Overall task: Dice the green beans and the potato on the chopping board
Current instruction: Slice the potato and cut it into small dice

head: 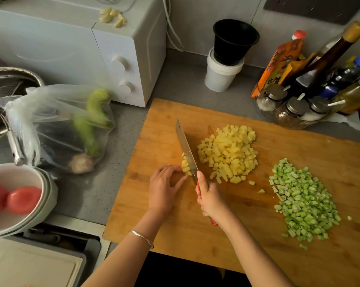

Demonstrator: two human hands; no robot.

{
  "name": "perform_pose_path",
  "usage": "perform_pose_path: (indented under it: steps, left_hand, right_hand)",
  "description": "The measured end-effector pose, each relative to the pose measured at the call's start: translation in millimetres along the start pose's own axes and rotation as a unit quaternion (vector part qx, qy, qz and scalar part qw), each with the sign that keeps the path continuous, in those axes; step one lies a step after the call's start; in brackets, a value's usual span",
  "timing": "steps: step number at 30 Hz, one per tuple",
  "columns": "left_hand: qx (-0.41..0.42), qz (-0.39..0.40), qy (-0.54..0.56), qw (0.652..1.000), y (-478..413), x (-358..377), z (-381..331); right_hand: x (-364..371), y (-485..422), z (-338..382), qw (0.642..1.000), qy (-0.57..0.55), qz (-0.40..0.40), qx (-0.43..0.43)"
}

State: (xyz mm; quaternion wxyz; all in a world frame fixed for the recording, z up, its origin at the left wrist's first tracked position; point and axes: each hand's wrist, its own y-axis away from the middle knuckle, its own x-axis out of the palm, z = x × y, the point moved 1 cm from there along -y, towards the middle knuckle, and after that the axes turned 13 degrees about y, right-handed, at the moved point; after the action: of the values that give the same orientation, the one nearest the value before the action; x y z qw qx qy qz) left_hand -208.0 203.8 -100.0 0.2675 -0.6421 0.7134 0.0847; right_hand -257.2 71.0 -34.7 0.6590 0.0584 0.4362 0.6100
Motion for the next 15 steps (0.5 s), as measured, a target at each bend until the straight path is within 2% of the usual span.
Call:
perform_pose_path:
  steps: [5, 8, 15]
  left_hand:
    - [0.002, 0.029, -0.058, 0.998, -7, 7, -3]
    - [-0.012, 0.015, -0.055, 0.998, -8, 8, -2]
    - [-0.008, 0.016, -0.028, 0.999, -9, 5, -3]
  right_hand:
    - [0, 0, -1, 1.0, -0.012, 0.005, 0.006]
    - [-11, 4, -2, 0.999, -0.045, 0.026, 0.012]
    - [-17, 13, -1, 0.998, -0.052, -0.018, -0.034]
